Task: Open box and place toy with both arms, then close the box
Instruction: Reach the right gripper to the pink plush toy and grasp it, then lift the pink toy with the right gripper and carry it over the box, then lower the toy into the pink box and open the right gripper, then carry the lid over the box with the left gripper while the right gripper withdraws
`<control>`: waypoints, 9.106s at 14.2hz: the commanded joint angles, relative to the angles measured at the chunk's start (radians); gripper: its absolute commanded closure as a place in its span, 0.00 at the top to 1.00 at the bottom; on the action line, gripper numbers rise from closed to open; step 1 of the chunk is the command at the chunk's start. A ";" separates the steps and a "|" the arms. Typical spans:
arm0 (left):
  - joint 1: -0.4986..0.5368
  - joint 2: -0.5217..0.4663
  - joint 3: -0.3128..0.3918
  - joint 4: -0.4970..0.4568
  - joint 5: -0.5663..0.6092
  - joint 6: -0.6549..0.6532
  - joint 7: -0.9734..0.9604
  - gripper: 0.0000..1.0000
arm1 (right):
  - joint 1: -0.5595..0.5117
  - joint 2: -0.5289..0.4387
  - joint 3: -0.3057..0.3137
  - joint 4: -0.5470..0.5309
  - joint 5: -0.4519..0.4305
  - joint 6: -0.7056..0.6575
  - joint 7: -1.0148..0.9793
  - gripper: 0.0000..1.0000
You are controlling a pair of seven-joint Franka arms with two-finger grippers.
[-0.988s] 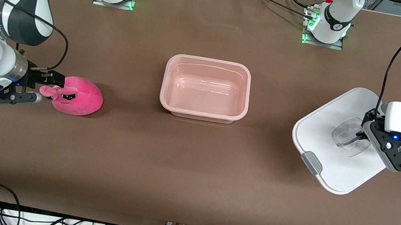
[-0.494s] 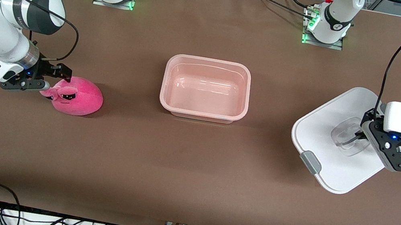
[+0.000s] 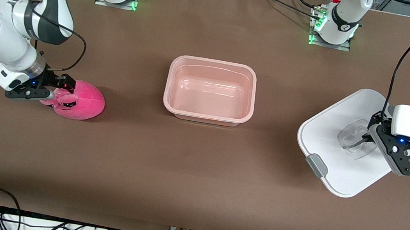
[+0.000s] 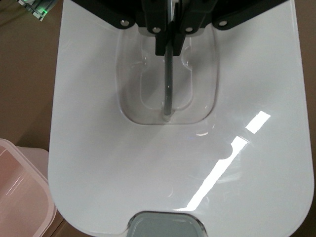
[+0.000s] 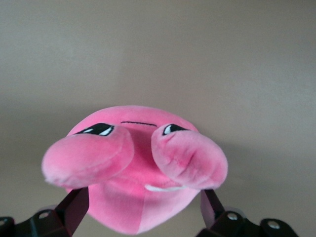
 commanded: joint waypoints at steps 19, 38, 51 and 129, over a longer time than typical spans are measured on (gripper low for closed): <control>0.012 -0.001 -0.008 0.008 -0.030 -0.017 0.024 0.00 | 0.009 -0.034 0.056 0.075 0.008 -0.096 -0.088 0.00; 0.012 0.002 -0.008 0.010 -0.034 -0.017 0.024 0.00 | 0.549 0.124 0.127 0.731 -0.044 -0.864 -0.050 0.00; 0.014 0.003 -0.008 0.012 -0.044 -0.017 0.046 0.00 | 0.666 0.361 0.126 0.958 -0.128 -0.853 -0.048 0.00; -0.753 0.249 -0.011 0.012 0.102 0.288 -0.077 0.00 | 0.505 -0.262 -0.453 0.415 0.042 -0.743 0.206 1.00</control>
